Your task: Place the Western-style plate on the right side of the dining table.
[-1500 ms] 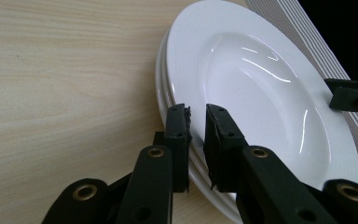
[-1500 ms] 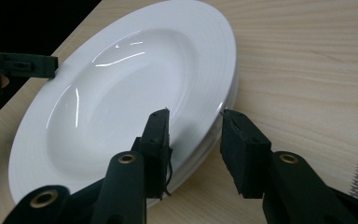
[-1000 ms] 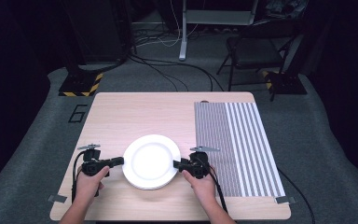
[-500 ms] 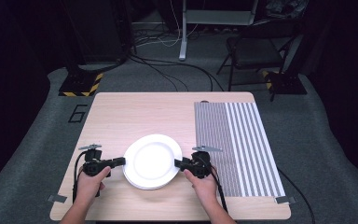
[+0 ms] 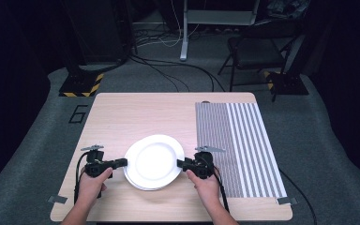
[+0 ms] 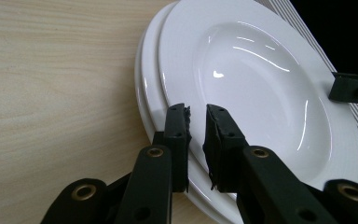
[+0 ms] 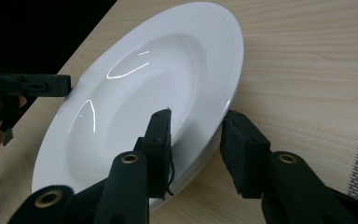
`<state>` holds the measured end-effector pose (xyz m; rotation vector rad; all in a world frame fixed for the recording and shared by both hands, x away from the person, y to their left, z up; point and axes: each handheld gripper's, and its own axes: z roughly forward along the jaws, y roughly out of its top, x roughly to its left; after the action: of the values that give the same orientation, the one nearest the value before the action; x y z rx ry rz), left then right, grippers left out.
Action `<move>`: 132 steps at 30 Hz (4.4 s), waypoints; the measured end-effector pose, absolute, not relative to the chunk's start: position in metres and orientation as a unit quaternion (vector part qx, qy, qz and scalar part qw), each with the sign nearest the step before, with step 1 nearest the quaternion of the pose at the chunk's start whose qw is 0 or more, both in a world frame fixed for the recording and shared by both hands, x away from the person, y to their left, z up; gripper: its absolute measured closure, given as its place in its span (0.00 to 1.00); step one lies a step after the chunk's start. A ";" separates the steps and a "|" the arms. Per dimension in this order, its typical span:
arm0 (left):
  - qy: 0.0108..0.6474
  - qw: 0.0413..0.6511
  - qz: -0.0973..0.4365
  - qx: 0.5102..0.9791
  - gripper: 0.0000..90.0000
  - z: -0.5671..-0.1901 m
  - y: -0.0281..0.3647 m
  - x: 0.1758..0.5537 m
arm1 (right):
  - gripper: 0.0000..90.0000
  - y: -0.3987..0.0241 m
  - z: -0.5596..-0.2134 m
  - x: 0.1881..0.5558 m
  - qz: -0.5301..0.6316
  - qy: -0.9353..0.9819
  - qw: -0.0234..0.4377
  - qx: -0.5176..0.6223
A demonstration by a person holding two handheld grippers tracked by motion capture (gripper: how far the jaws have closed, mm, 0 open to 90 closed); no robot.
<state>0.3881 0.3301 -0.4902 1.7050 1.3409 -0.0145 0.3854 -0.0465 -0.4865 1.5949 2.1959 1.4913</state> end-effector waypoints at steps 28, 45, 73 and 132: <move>0.549 0.472 -0.005 0.690 0.88 -0.491 0.329 0.388 | 0.77 -0.053 -0.490 0.395 0.490 0.688 -0.042 0.534; 0.542 0.475 -0.015 0.693 0.86 -0.493 0.325 0.391 | 0.82 -0.062 -0.486 0.389 0.505 0.676 -0.055 0.534; 0.542 0.480 -0.011 0.690 0.80 -0.493 0.323 0.391 | 0.81 -0.069 -0.486 0.392 0.514 0.659 -0.075 0.543; 0.531 0.482 -0.029 0.696 0.76 -0.497 0.310 0.397 | 0.87 -0.072 -0.478 0.393 0.516 0.648 -0.079 0.555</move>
<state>0.3971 0.3095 -0.4973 1.6971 1.2956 -0.0705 0.3932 -0.0719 -0.4785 1.8369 2.1441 1.7071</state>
